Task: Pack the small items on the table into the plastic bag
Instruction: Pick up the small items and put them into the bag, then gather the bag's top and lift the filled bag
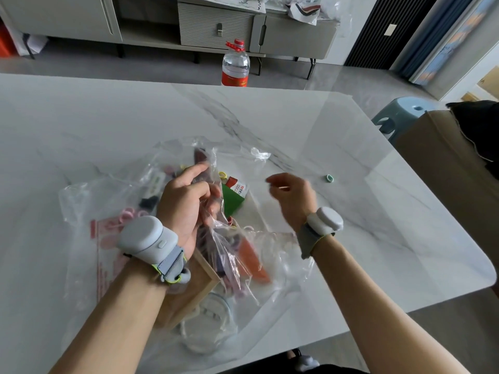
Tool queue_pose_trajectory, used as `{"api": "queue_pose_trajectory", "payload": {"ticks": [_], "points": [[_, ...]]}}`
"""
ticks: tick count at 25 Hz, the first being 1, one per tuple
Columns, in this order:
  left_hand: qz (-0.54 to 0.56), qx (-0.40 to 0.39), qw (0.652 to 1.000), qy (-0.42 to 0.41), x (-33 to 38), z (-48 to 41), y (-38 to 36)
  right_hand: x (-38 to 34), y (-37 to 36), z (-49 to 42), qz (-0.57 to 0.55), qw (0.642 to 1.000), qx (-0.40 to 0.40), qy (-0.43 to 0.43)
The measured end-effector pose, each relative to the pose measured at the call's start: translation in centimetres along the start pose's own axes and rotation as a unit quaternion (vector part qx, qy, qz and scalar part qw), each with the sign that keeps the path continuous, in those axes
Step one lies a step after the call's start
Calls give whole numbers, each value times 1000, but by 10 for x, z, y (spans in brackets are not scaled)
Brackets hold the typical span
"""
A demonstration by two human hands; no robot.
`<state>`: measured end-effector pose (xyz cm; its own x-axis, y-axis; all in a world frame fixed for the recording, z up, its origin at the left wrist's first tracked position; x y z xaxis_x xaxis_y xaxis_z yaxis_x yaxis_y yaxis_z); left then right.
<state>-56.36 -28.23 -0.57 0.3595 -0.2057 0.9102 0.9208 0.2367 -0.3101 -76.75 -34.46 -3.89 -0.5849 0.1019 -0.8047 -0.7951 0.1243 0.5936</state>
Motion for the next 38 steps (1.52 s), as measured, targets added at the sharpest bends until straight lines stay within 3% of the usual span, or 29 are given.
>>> {"api": "queue_pose_trajectory", "payload": {"ticks": [1, 3, 7, 13, 16, 19, 23, 31, 34, 36, 38], "points": [[-1, 0, 1000, 6, -1, 0, 0, 13, 20, -12, 59, 996, 65, -17], [0, -7, 1000, 17, -4, 1, -1, 35, 52, -36, 156, 980, 110, -60], [9, -10, 1000, 24, -4, 1, -1, 63, 86, -72, 287, 945, 45, -154], [8, -11, 999, 32, -4, 1, -1, 41, 54, -59, 251, 963, -23, -94], [6, -10, 1000, 22, -1, 3, -1, 8, 12, -29, 40, 988, -126, -84], [-4, -1, 1000, 15, -1, 2, 2, -37, -27, -7, -107, 969, -220, -37], [-17, -3, 1000, 7, -2, 0, 5, -44, -34, -3, -76, 972, -220, -39], [-134, 31, 990, -19, -3, 9, 7, -37, 0, 22, 122, 956, -261, -52], [-288, 77, 952, -73, 25, 11, -3, -41, 25, 23, 176, 951, -250, -54], [-425, 121, 890, -113, 51, 5, -12, -39, 38, 21, 219, 940, -253, -71], [-520, 108, 837, -131, 68, -6, -34, -33, 50, 23, 272, 916, -283, -79]]}}
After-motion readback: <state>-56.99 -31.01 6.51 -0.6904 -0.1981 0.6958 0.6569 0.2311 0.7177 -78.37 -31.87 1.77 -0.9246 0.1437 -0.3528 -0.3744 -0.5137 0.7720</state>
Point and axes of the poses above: each hand's wrist, its own z-axis away from the middle knuckle, its own y-axis out of the back of the hand, x = y × z, the point moved 6 cm from there along -z, towards the middle knuckle, and after that the axes turned 1 degree about z, right-handed, at the moved point
